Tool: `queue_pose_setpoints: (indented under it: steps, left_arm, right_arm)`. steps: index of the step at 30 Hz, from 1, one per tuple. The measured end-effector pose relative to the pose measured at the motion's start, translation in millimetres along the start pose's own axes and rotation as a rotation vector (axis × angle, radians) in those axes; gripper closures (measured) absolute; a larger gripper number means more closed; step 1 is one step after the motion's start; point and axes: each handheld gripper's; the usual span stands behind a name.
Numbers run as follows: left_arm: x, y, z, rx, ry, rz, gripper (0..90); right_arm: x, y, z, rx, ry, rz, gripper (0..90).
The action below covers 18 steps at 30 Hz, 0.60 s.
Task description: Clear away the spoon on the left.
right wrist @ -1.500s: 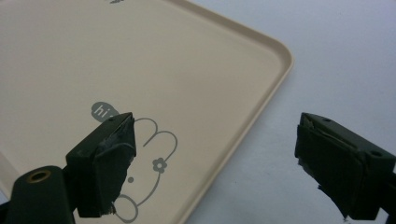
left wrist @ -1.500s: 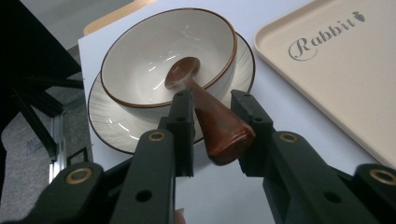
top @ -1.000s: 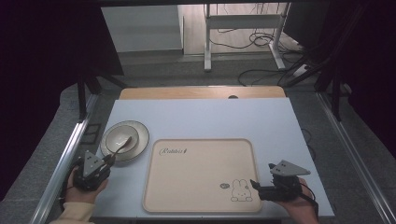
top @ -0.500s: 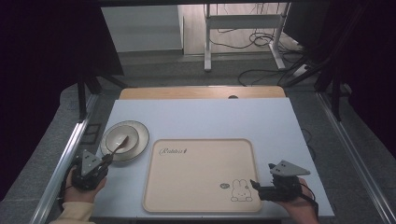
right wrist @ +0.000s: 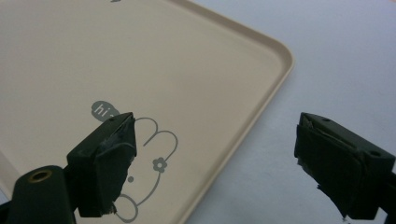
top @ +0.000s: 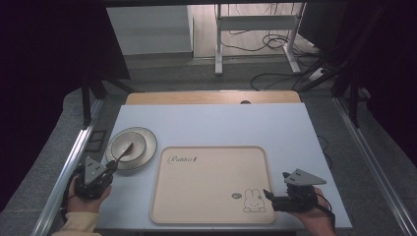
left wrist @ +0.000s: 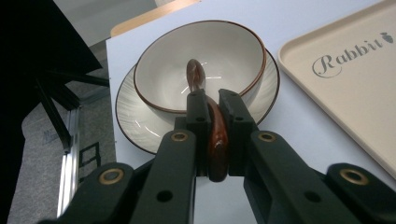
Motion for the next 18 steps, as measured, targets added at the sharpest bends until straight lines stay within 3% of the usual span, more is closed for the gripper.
queue_pose_setpoints:
  steps: [18]
  left_arm:
    - [-8.4,-2.9,15.8,-0.045,0.071,0.006,84.5]
  right_arm:
    - [-0.2,-0.5,0.2,0.0,0.001,0.004,13.0]
Point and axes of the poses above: each handheld gripper's, and its own axes: z roughly backward along the jaws, x roughly out of its underside, y roughly to its right, and after that the axes turned 8 degrees about -z, right-handed
